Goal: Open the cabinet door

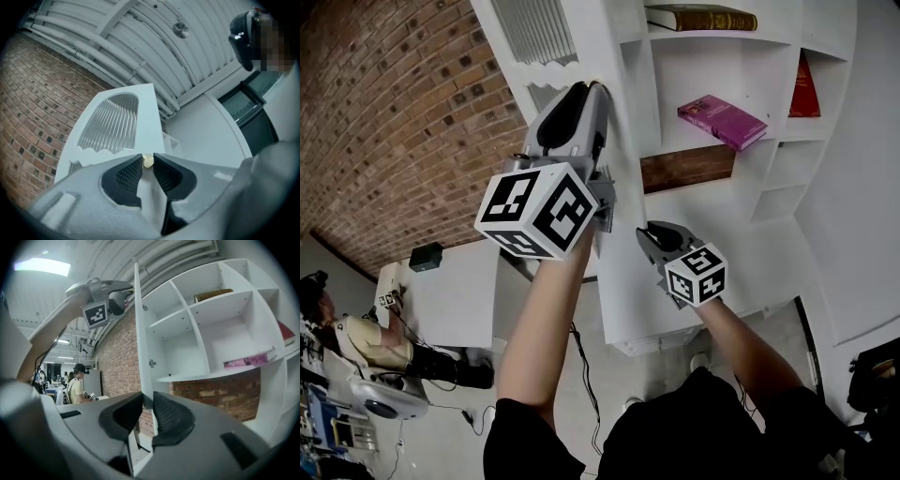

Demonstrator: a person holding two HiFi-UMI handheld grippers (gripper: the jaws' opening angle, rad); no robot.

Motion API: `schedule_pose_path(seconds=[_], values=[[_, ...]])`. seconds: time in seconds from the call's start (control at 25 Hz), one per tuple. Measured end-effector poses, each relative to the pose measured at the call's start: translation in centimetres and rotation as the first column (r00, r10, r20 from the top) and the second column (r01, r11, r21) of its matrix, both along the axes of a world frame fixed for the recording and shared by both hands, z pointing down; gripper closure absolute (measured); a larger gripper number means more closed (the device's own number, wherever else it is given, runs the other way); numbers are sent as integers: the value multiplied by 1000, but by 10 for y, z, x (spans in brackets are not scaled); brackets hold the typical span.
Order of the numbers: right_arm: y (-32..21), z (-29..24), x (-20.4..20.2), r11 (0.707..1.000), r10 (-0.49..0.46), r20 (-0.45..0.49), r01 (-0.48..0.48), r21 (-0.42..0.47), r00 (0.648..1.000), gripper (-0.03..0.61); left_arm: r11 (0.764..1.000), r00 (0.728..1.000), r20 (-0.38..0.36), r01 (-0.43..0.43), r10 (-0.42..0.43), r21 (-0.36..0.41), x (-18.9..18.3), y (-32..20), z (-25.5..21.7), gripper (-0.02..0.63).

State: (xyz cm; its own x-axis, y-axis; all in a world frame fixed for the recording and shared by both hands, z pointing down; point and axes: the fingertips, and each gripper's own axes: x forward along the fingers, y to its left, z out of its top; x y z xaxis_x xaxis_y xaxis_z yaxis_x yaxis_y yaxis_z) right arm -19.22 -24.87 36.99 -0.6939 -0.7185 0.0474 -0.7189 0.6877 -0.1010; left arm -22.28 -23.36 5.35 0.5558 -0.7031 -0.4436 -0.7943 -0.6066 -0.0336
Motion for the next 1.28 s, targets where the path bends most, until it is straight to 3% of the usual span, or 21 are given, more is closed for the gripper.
schedule_pose_path(seconds=[0.64,1.28], values=[[48,-2,-60,992,109,-60,-104,67,992,514,998,999,-18,-51,50,-25,-62,38,0,525],[67,-1,-109,995,93,-36,-92,40,995,508,999,999,-22,-42,42,-18,-110,56,1,522]])
